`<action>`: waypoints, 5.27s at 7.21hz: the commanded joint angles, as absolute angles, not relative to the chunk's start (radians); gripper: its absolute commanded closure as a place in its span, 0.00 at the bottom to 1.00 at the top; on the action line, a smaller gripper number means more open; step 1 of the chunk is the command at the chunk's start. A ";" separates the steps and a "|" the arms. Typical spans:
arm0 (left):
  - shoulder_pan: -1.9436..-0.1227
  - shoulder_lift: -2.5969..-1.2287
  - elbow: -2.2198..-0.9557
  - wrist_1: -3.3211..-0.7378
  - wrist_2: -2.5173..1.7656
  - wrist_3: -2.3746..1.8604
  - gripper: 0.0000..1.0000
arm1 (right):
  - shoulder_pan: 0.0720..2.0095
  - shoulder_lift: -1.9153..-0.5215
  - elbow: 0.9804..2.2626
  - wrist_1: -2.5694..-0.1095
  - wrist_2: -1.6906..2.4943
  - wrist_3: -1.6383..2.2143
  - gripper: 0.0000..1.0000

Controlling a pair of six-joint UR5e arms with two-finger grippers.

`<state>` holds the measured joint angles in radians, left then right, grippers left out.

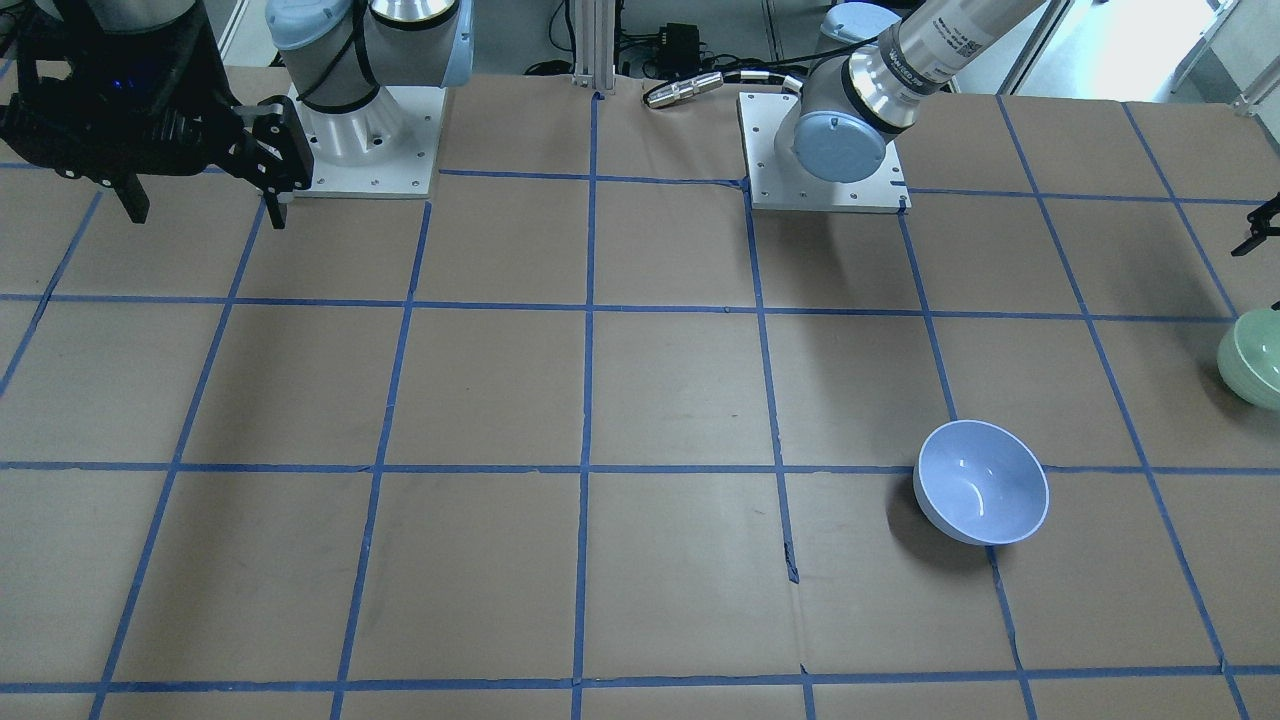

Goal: Stack green bowl on blue bowl
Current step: 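Close the left gripper on the rim of the pale green bowl, then lift the green bowl and carry it over the blue bowl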

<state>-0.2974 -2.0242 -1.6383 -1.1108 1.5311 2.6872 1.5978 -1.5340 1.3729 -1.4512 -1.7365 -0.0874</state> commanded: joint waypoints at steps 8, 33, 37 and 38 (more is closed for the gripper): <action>-0.339 -2.077 -1.637 -1.032 1.525 2.671 0.00 | 1.598 -1.534 1.373 -1.451 -1.736 -0.087 0.00; -0.345 -2.066 -1.629 -1.011 1.497 2.701 1.00 | 1.598 -1.534 1.373 -1.451 -1.736 -0.087 0.00; -0.357 -1.978 -1.628 -1.045 1.488 2.692 1.00 | 1.598 -1.534 1.373 -1.451 -1.736 -0.087 0.00; -0.406 -1.945 -1.625 -1.064 1.491 2.682 1.00 | 1.597 -1.534 1.373 -1.451 -1.736 -0.087 0.00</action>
<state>-0.3673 -1.9812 -1.6269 -1.0472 1.4893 2.6908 1.5982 -1.5340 1.3729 -1.4511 -1.7365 -0.0874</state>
